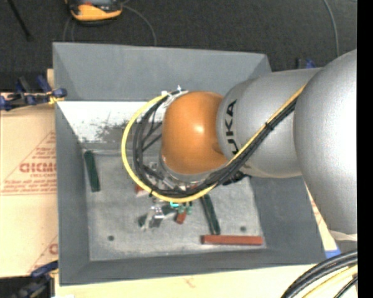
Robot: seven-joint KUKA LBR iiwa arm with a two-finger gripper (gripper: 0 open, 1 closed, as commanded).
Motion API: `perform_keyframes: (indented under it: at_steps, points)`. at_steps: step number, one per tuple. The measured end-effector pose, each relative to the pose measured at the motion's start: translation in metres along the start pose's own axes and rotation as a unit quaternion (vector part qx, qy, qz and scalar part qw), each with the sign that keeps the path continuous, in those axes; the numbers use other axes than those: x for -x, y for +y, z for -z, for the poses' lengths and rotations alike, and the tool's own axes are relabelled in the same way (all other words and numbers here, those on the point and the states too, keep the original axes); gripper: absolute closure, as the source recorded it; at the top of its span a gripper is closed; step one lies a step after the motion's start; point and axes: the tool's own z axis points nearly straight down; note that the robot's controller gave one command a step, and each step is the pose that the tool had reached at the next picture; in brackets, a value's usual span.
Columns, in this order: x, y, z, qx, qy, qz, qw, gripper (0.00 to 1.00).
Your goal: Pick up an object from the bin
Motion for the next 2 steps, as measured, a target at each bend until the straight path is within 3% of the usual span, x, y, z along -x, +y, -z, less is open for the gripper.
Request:
perform_keyframes:
  at_steps: [1, 2]
  points:
    - [0.002, -0.001, 0.004, 0.001, -0.0037, -0.002, 1.0000, 0.00]
    - [-0.015, -0.056, -0.067, 0.001, -0.0056, -0.025, 0.9997, 0.00]
